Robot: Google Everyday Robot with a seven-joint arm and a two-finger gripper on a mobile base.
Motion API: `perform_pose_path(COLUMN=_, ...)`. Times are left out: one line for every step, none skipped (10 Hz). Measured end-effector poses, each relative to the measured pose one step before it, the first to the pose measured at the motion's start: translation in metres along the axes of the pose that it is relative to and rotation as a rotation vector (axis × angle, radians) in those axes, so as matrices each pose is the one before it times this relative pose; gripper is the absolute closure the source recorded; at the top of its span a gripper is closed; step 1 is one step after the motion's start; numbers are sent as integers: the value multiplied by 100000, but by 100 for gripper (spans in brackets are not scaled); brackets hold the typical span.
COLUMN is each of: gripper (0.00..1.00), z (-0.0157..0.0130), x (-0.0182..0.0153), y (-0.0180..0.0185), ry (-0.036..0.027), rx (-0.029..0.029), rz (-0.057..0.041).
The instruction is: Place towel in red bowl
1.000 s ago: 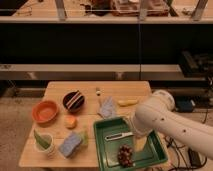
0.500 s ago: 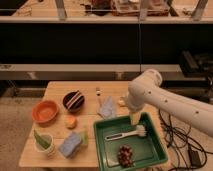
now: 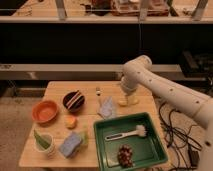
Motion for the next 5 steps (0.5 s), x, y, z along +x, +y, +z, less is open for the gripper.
perform_pose_path(gripper=20, z=575, x=67, y=-566, ry=-545, rx=-1058, rz=275)
perform_pose_path(gripper=20, z=375, x=69, y=-262, ry=-290, rx=-850, rz=224)
perform_pose_path(gripper=20, z=52, x=47, y=-106, ry=-85, rx=-91, rz=123)
perform_pose_path(gripper=20, z=-8, x=22, y=21, ry=-17, rx=-5, rz=63)
perform_pose_path(gripper=20, z=-4, x=63, y=38, ry=24, rx=10, rz=96)
